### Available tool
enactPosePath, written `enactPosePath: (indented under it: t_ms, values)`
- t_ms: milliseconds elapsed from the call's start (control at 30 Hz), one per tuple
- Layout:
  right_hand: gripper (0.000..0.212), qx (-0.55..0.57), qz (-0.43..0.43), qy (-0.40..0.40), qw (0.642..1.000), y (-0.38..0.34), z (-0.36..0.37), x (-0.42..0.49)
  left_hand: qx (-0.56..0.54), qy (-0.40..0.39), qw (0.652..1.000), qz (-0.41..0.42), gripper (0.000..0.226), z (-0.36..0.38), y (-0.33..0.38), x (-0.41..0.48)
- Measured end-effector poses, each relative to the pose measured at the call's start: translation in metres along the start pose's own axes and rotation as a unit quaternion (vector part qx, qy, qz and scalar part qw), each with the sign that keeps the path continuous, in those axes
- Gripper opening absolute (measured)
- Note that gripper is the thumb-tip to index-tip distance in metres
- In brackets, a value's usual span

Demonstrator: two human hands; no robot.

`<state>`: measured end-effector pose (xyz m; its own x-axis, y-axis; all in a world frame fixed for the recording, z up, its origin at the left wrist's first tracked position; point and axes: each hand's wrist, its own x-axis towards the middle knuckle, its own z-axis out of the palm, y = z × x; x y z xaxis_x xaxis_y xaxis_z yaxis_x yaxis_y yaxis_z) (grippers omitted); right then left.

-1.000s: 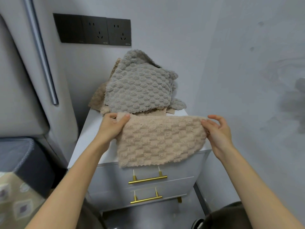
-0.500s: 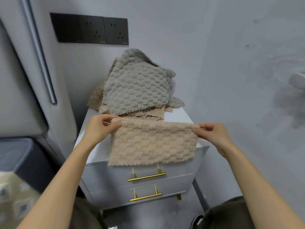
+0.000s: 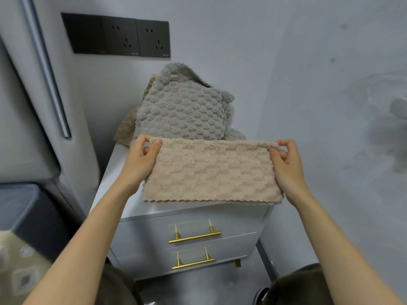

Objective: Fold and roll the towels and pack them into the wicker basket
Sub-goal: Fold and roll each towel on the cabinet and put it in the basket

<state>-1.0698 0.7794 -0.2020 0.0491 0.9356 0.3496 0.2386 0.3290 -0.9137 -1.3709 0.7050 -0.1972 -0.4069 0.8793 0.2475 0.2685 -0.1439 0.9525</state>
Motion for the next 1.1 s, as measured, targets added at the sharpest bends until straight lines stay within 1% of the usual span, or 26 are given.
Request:
enactPosePath:
  t_ms: [100,167,233,300,400,500,567,633,667,733,800,867,967,1033,1100]
  values:
    - [0.003,-0.059,0.045,-0.013,0.997,0.013,0.005,0.011,0.103,0.004,0.994,-0.038,0.022,0.005,-0.02,0.014]
    - [0.008,-0.091,0.085,-0.015,0.992,0.023,0.008,0.018,0.149,0.0,0.987,-0.06,0.024,0.011,-0.031,0.021]
    - [0.011,-0.113,0.112,-0.005,0.987,0.032,0.01,0.025,0.201,0.0,0.977,-0.063,0.027,0.019,-0.038,0.027]
    - [0.013,-0.123,0.138,0.008,0.983,0.043,0.011,0.029,0.234,0.008,0.971,-0.052,0.028,0.025,-0.045,0.033]
    - [0.025,-0.114,0.175,0.009,0.978,0.052,0.011,0.033,0.262,0.007,0.965,-0.024,0.032,0.027,-0.05,0.038]
    - [0.029,-0.135,0.171,-0.003,0.976,0.052,0.009,0.034,0.32,0.018,0.947,0.013,0.029,0.02,-0.051,0.037]
    - [0.025,-0.181,0.164,-0.009,0.97,0.05,0.004,0.034,0.359,0.011,0.933,0.013,0.024,0.015,-0.049,0.031]
    - [0.014,-0.254,0.168,-0.035,0.952,0.047,-0.003,0.031,0.398,-0.015,0.917,-0.008,0.028,0.011,-0.047,0.023]
    - [0.013,-0.294,0.173,-0.061,0.938,0.045,-0.006,0.027,0.417,-0.029,0.908,-0.022,0.033,0.01,-0.046,0.019]
    - [0.03,-0.35,0.186,-0.115,0.911,0.042,-0.011,0.019,0.456,-0.07,0.886,-0.048,0.041,0.008,-0.047,0.013]
    - [0.04,-0.379,0.193,-0.139,0.894,0.04,-0.017,0.011,0.476,-0.115,0.869,-0.075,0.049,0.007,-0.049,0.01]
    - [0.046,-0.393,0.204,-0.151,0.884,0.04,-0.023,0.006,0.467,-0.141,0.868,-0.095,0.054,0.005,-0.052,0.01]
    - [0.046,-0.401,0.208,-0.168,0.876,0.038,-0.029,0.0,0.438,-0.145,0.882,-0.098,0.052,0.002,-0.052,0.008]
    - [0.038,-0.382,0.204,-0.17,0.885,0.036,-0.029,-0.002,0.426,-0.134,0.89,-0.089,0.041,0.003,-0.05,0.006]
    - [0.032,-0.357,0.195,-0.155,0.9,0.032,-0.029,-0.004,0.415,-0.113,0.899,-0.084,0.03,0.002,-0.047,0.003]
